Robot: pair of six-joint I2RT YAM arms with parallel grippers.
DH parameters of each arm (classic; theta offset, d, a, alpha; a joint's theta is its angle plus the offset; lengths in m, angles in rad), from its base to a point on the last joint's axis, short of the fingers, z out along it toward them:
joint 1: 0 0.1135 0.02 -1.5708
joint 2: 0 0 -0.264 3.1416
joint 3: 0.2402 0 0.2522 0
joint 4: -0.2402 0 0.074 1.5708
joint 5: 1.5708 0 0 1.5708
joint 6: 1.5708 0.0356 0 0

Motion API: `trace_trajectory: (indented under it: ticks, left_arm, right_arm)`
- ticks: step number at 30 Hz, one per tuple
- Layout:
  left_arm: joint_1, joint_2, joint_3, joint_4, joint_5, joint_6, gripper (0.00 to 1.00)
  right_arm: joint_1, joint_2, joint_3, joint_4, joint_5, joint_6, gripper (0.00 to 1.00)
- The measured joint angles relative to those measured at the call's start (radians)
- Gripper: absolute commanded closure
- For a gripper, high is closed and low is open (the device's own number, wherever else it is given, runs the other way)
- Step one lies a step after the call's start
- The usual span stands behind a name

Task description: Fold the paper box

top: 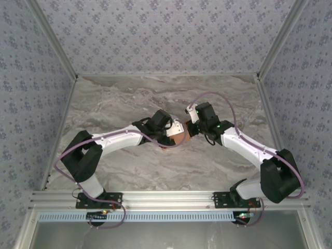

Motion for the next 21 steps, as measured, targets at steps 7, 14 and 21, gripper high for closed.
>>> trace_trajectory:
  ticks: [7,14,21]
  left_arm:
    - [0.000,0.004,0.000,0.006,-0.001,0.000,0.20]
    - [0.000,0.011,0.000,0.014,-0.001,-0.006,0.20]
    - [0.001,0.023,0.011,0.015,-0.001,-0.043,0.21]
  right_arm:
    - [0.000,0.000,0.034,-0.047,-0.001,0.001,0.98]
    - [0.000,0.000,0.035,-0.058,-0.001,0.010,0.98]
    - [-0.001,0.018,0.057,-0.084,0.002,0.060,0.99]
